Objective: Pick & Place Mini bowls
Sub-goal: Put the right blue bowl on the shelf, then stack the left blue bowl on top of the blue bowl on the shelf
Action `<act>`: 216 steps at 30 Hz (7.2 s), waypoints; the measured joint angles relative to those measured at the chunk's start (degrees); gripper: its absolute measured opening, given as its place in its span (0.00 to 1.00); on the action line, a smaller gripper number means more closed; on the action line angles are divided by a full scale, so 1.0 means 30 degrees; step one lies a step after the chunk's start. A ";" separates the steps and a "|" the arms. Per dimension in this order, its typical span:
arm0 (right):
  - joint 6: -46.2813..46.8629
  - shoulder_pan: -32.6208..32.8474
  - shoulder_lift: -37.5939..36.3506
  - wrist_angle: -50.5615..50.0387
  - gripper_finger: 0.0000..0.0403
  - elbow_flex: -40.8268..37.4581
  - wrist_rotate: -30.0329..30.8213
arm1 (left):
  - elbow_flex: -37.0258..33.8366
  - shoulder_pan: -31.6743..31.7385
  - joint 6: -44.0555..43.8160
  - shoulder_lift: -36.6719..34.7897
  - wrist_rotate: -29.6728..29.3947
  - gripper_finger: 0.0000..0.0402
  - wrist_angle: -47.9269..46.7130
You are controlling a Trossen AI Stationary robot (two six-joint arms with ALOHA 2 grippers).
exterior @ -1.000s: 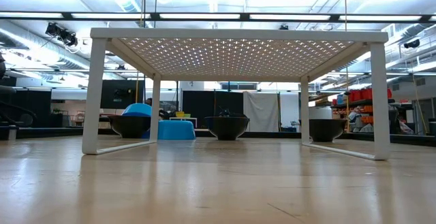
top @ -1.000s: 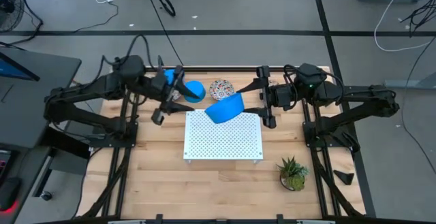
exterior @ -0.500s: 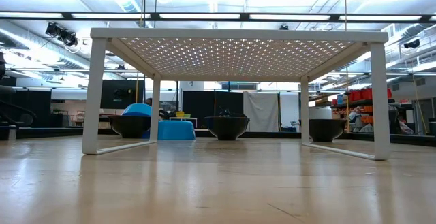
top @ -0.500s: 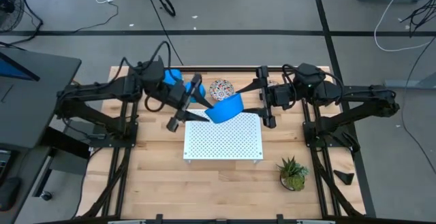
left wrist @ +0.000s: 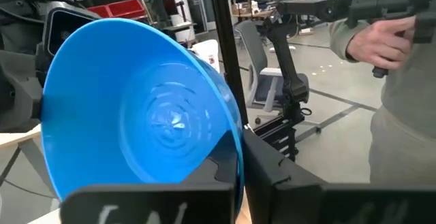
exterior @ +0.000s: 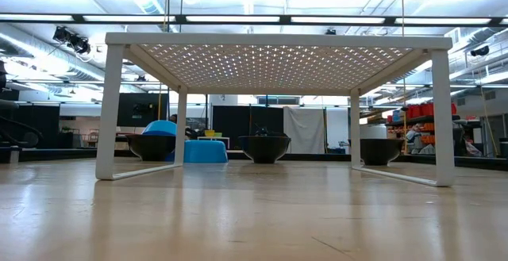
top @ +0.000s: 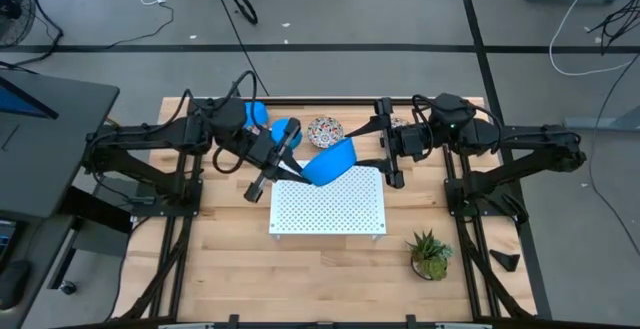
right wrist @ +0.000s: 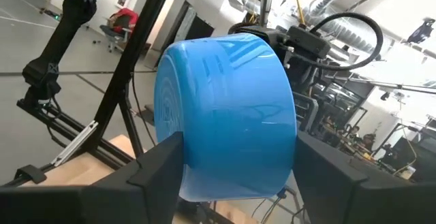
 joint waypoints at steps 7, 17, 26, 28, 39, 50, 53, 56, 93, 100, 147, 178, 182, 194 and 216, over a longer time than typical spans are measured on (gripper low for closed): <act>0.0787 -0.0022 -0.0095 0.0024 0.69 -0.0015 0.0424 | 0.0000 0.0000 -0.0113 -0.0040 -0.0870 0.02 0.0022; 0.4569 -0.0007 -0.2418 -0.0110 0.80 0.0004 0.2423 | -0.0022 0.0008 -0.0129 -0.0729 -0.3929 0.01 -0.0628; 0.8151 -0.0007 -0.3637 -0.1606 0.80 0.0007 0.4722 | 0.0000 -0.0835 -0.0117 -0.0758 -0.7923 0.01 -0.2592; 0.8289 -0.0019 -0.3690 -0.2289 0.80 0.0007 0.4888 | 0.0000 -0.1181 -0.0228 -0.0736 -0.8872 0.01 -0.3396; 0.8416 -0.0203 -0.3759 -0.3345 0.80 0.0007 0.5746 | 0.3139 -0.2903 -0.3854 0.1031 -1.3230 0.01 -1.1043; 0.9428 -0.0882 -0.3993 -0.4019 0.80 0.0007 0.5797 | 1.1709 -0.3497 -0.7766 0.7093 -1.3672 0.01 -2.1815; 0.9210 -0.0882 -0.4190 -0.4084 0.80 0.0000 0.5790 | 1.3366 -0.3497 -0.8939 0.8441 -1.3354 0.01 -2.3645; 0.9145 -0.0882 -0.4429 -0.4241 0.80 0.0000 0.5782 | 1.4548 -0.3497 -0.9771 0.9553 -1.2867 0.01 -2.5050; 0.7768 -0.0875 -0.5013 -0.5967 0.80 0.0007 0.5731 | 1.5426 -0.5202 -1.4237 1.5121 -1.4326 0.01 -2.6777; 0.7768 -0.0877 -0.5020 -0.6301 0.80 0.0002 0.5734 | 1.5416 -0.5333 -1.4747 1.5838 -1.3977 0.01 -2.6280; 0.7688 -0.0882 -0.5013 -0.6358 0.80 0.0002 0.5731 | 1.7879 -0.4837 -1.2189 1.3948 -1.5288 0.44 -2.7241; 0.7192 -0.0874 -0.3068 -0.6206 0.80 0.0000 0.5743 | 0.2085 -0.1654 -0.9033 0.2451 -2.0769 0.45 -2.7034; 0.7179 -0.0875 -0.2622 -0.6105 0.80 -0.0007 0.5742 | 0.0051 -0.0971 -0.7936 0.1448 -2.0819 0.49 -2.5987; 0.6187 -0.0874 -0.2441 -0.5690 0.80 -0.0007 0.5753 | -0.3524 0.1389 -0.3384 0.0721 -2.0694 0.71 -2.2116; 0.5538 -0.0876 -0.2215 -0.3986 0.80 -0.0007 0.5744 | -0.8243 0.6654 0.2929 0.0736 -2.1308 0.73 -1.2800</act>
